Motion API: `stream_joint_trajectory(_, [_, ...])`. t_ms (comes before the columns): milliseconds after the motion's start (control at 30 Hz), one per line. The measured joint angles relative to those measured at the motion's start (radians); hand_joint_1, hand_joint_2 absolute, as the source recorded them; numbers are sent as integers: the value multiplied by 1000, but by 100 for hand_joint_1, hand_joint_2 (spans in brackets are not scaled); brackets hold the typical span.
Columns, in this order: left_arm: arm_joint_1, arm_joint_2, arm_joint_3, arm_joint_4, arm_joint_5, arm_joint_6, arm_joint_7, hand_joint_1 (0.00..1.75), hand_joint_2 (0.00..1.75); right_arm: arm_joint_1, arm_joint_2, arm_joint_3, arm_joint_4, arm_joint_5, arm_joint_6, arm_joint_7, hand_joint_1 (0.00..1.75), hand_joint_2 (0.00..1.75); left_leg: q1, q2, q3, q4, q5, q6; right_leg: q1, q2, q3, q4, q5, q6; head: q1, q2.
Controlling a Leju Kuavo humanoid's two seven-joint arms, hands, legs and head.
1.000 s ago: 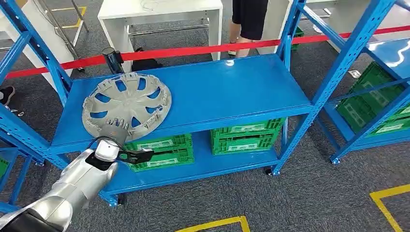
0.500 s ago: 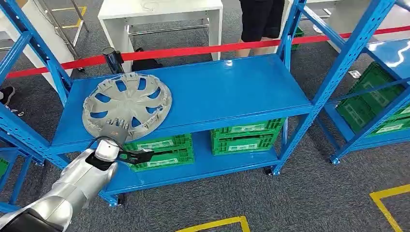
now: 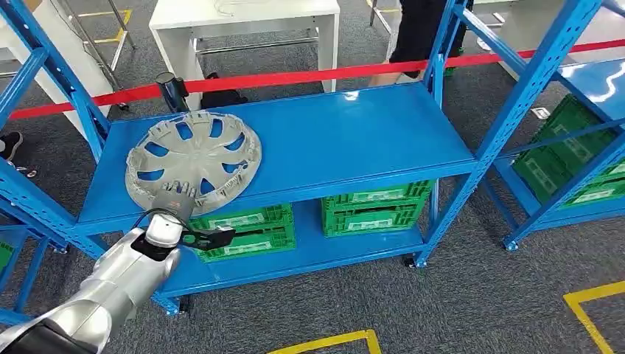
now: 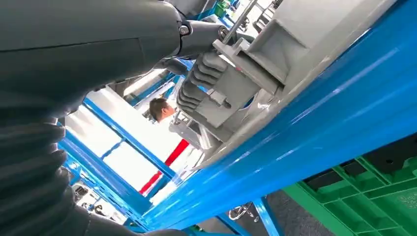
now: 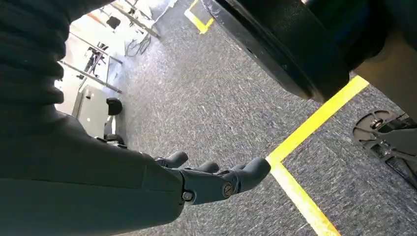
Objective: Take the parts from the cabinet and place them on the table.
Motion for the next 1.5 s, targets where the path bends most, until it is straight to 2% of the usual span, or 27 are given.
stream_joint_trajectory(567, [0, 0, 0, 1, 4, -16, 0, 2, 175, 0, 2, 0, 0, 5, 0, 0, 0, 175, 0, 0, 0, 0, 0, 0, 0, 0, 0, 0, 0, 0, 0, 0])
stream_joint_trajectory(633, [1, 0, 0, 1, 4, -17, 0, 44, 175, 0, 2, -1, 0, 5, 0, 0, 0, 175, 0, 0, 0, 0, 0, 0, 0, 0, 0, 0, 0, 0, 0, 0])
stream_joint_trajectory(667, [1, 0, 0, 1, 4, -17, 0, 73, 175, 0, 2, -1, 0, 5, 0, 0, 0, 175, 0, 0, 0, 0, 0, 0, 0, 0, 0, 0, 0, 0, 0, 0])
stream_joint_trajectory(700, [1, 0, 0, 1, 4, -17, -1, 84, 175, 0, 2, -1, 0, 5, 0, 0, 0, 175, 0, 0, 0, 0, 0, 0, 0, 0, 0, 0, 0, 0, 0, 0])
stream_joint_trajectory(733, [1, 0, 0, 1, 4, -17, -4, 113, 175, 0, 2, -2, 0, 5, 0, 0, 0, 175, 0, 0, 0, 0, 0, 0, 0, 0, 0, 0, 0, 0, 0, 0])
stream_joint_trajectory(767, [1, 0, 0, 1, 4, -18, -5, 124, 175, 0, 2, -2, 0, 6, 0, 0, 0, 175, 0, 0, 0, 0, 0, 0, 0, 0, 0, 0, 0, 0, 0, 0])
stream_joint_trajectory(1167, [-2, 0, 1, 0, 2, -20, -8, 126, 175, -2, 2, -7, 0, 12, 0, 0, 0, 175, 0, 0, 1, 0, 0, 0, 0, 1, 1, 0, 0, 0, 0, 0])
stream_joint_trajectory(1200, [-3, 0, 1, 0, 2, -20, -9, 119, 175, -2, 2, -8, 0, 12, 0, 0, 0, 175, 0, 0, 1, 0, -1, 1, 0, 0, 1, 0, 0, 0, 0, 0])
stream_joint_trajectory(1267, [-2, 0, 1, 0, 2, -20, -9, 175, 175, -3, 2, -8, 0, 12, 0, 0, 0, 175, 0, 0, 1, 0, -1, 1, 0, 0, 1, 0, 0, 0, 0, 0])
stream_joint_trajectory(1500, [-2, 2, 2, 0, 2, -22, -11, 175, 175, -8, 2, -8, 0, 18, 0, 0, 0, 175, 0, 0, 1, 0, -1, 1, 0, 0, 1, 0, 0, 0, 0, 0])
